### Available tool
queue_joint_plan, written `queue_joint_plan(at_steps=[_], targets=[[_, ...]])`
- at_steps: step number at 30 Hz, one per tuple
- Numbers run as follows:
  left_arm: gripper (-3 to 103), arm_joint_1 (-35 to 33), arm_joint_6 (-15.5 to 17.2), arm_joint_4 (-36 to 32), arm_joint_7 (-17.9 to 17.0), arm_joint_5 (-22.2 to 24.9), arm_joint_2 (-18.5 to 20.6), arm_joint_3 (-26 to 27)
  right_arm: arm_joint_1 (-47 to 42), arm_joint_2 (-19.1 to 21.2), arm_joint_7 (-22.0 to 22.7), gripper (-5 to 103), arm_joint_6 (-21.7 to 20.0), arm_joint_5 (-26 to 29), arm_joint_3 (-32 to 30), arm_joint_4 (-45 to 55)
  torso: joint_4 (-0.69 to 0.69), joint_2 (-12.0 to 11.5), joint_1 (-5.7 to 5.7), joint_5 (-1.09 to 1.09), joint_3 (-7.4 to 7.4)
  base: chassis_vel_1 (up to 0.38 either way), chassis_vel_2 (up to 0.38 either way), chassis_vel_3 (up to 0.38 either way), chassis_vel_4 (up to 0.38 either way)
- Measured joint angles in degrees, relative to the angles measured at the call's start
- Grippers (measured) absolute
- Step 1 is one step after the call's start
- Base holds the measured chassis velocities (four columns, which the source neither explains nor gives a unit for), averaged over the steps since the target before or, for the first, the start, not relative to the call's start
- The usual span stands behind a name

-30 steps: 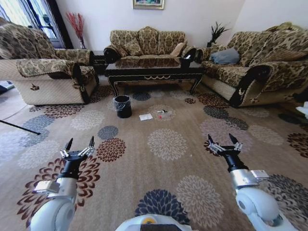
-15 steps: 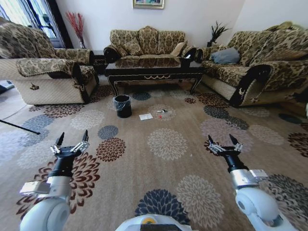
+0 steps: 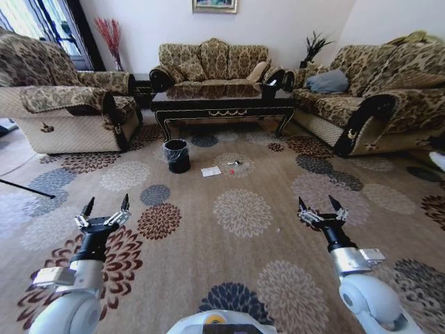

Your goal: Move to the front of the table and pick up the trash from the floor, then place it into the trash bin.

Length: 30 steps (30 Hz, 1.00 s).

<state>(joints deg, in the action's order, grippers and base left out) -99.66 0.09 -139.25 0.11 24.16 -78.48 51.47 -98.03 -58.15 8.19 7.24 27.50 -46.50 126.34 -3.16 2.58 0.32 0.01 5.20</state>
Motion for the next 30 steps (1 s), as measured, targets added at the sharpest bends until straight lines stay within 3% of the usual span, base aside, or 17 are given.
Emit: queue_joint_plan(at_steps=[30], targets=[[100,-0.91,-0.54,0.25,0.76,-2.25,-0.72,-0.39,0.16,-1.07,0.02,100,0.8,-0.63,0.69,-1.05,0.0,0.12,0.02,-0.02,0.1,-0.339,0.334,0.337,-0.335]])
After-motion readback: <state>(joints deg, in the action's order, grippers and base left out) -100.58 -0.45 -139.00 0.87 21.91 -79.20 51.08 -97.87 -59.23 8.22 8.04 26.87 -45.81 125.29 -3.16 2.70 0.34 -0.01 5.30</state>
